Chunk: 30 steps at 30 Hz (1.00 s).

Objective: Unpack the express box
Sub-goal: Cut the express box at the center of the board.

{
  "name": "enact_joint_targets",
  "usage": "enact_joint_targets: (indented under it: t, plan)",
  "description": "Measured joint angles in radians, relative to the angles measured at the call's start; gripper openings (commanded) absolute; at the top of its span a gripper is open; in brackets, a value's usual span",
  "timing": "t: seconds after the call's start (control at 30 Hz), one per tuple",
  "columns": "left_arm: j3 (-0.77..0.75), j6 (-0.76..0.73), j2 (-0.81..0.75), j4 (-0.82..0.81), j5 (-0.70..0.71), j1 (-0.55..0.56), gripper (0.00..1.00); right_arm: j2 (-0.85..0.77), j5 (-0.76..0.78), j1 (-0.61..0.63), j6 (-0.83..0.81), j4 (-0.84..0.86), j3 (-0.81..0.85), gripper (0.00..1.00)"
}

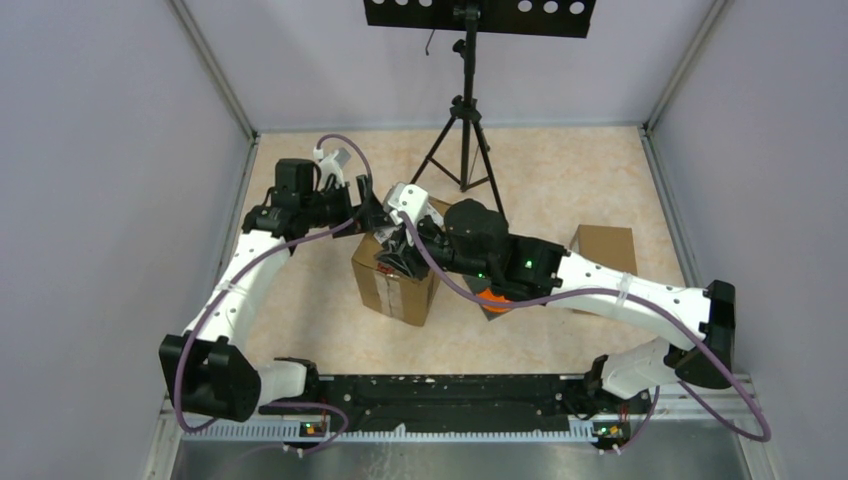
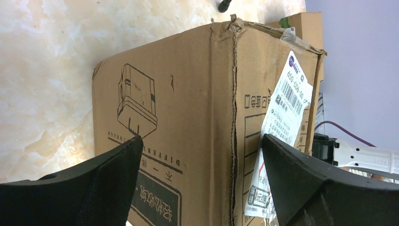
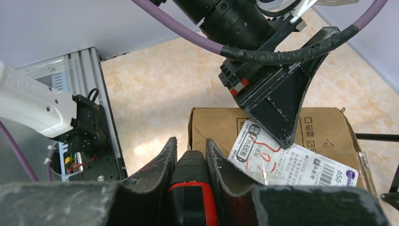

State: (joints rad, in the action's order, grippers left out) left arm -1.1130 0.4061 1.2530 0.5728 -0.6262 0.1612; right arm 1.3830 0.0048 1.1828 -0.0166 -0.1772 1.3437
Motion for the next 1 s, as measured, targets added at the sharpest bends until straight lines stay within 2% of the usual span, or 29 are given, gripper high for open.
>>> enact_joint_targets:
  t: [0.3,0.7,1.0]
  plan:
    - [-0.015,-0.053,0.021,-0.018,-0.009,-0.021,0.97,0.000,0.031,0.000,-0.046,-0.116,0.065,0.00]
    - [-0.031,-0.092,0.035,-0.024,-0.036,-0.024,0.98,0.000,0.027,0.000,-0.080,-0.154,0.080,0.00]
    - [-0.176,-0.092,0.074,0.040,-0.019,-0.029,0.98,0.053,0.010,0.000,-0.077,-0.173,0.146,0.00]
